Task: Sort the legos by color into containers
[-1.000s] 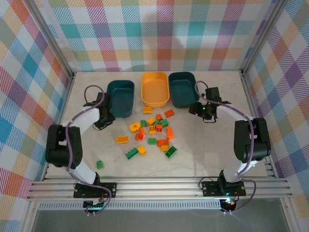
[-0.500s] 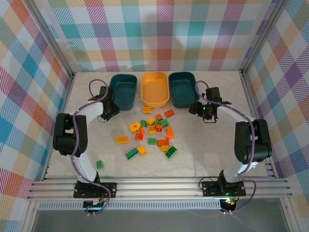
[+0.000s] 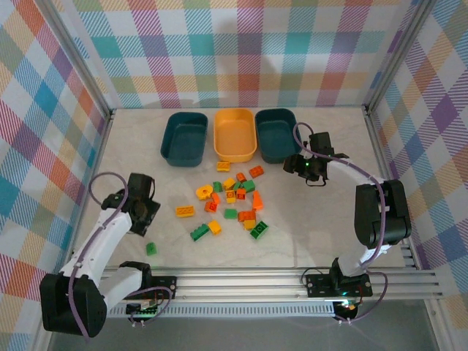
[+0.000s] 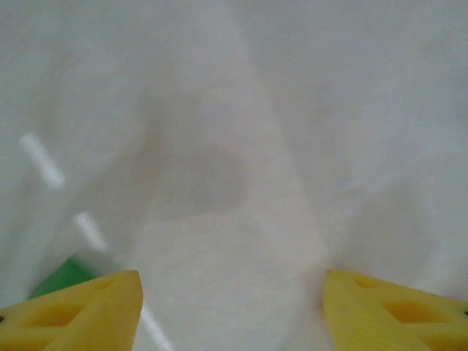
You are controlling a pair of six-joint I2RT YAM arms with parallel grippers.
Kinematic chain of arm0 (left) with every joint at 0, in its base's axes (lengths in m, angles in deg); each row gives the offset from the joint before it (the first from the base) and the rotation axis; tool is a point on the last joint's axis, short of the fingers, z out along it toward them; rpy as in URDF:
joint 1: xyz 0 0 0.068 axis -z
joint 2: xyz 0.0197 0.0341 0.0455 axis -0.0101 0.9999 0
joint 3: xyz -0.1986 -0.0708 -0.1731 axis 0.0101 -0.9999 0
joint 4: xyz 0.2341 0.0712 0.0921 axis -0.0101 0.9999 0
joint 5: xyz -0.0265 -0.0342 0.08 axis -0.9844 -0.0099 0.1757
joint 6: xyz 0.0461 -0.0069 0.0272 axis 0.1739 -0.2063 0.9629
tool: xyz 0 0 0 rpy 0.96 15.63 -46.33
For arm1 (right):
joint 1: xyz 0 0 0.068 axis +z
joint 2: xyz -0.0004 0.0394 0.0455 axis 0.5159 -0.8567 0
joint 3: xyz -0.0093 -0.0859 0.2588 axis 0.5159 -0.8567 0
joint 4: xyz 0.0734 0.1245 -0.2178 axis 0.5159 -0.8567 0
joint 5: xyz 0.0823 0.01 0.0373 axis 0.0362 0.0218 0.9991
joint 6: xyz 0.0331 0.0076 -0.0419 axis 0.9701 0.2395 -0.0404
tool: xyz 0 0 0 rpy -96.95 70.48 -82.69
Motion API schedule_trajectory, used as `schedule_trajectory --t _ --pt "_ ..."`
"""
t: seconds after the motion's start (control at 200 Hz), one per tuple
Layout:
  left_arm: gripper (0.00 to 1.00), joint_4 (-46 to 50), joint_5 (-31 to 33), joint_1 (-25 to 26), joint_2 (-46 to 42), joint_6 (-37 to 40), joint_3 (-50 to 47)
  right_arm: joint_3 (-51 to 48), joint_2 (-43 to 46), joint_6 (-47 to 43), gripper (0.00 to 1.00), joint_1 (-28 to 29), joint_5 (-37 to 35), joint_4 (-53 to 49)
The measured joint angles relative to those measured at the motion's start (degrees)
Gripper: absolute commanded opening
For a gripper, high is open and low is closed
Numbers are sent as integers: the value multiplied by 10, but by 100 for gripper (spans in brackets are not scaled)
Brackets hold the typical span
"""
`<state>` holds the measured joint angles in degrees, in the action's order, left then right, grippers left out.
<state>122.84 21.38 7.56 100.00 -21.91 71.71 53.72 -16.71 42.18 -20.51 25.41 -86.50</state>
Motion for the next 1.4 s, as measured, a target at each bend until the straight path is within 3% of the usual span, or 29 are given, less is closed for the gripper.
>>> schedule_trajectory --t 0.21,0.445,0.585,0.71,1.405 --pt "69 48 -49 0 14 -77 -21 0 1 0 68 0 0 0" --pt "71 76 -75 0 11 -93 -41 0 1 -2 71 0 0 0" --pt "82 74 -94 0 11 -104 -71 0 1 -3 73 0 0 0" --pt "86 51 -101 0 11 -122 -88 0 1 -4 73 3 0 0" --pt "74 11 -56 -8 -9 -213 -128 0 -10 -21 72 19 16 0"
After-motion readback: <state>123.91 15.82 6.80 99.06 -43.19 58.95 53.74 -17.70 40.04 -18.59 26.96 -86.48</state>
